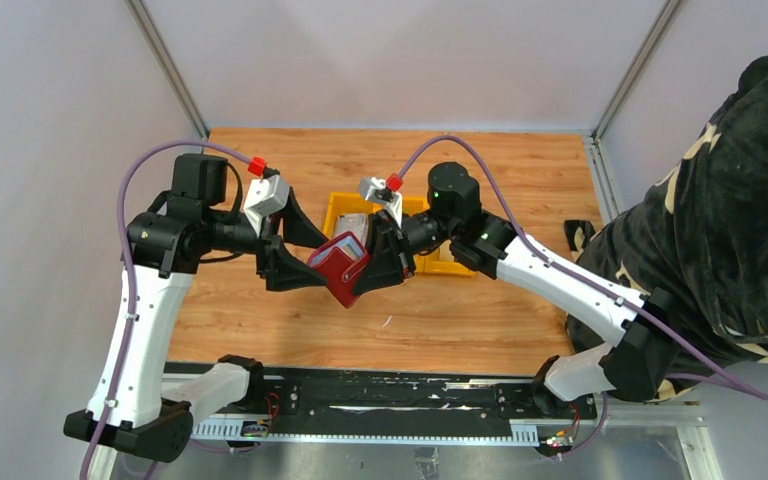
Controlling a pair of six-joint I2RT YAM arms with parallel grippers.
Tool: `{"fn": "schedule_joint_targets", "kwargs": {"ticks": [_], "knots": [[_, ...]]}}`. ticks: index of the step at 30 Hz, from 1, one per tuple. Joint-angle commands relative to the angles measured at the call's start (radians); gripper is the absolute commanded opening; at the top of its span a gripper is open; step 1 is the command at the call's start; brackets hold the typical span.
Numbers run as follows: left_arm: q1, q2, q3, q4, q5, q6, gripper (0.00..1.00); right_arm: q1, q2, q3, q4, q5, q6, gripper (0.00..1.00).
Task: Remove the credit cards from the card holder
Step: Pick up the card holder from the corner of the board, then open the card holder.
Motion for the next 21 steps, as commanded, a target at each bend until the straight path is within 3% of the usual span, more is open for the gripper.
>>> {"fn": "schedule_joint_targets", "kwargs": {"ticks": [1,4,9,14,17,21], "knots": [[-0.005,0.003,0.008,-0.013,0.013,0.017,0.72,0.044,0.016,0.064,-0.041,-0.046,-0.044,0.23],[-0.006,0.003,0.004,-0.014,0.006,0.031,0.65,0.065,0.029,0.083,-0.045,-0.050,-0.044,0.31],[-0.006,0.004,0.000,-0.020,-0.032,0.055,0.29,0.092,0.035,0.098,-0.057,-0.029,-0.053,0.42],[-0.006,0.008,0.014,-0.024,-0.071,0.039,0.06,0.086,0.020,0.091,-0.156,0.095,-0.104,0.56],[-0.006,0.000,0.027,-0.025,-0.127,0.033,0.01,0.077,-0.004,0.086,-0.257,0.309,-0.139,0.58],[-0.006,-0.003,0.038,-0.024,-0.172,-0.019,0.00,0.076,-0.034,0.076,-0.265,0.530,-0.115,0.57]]}}
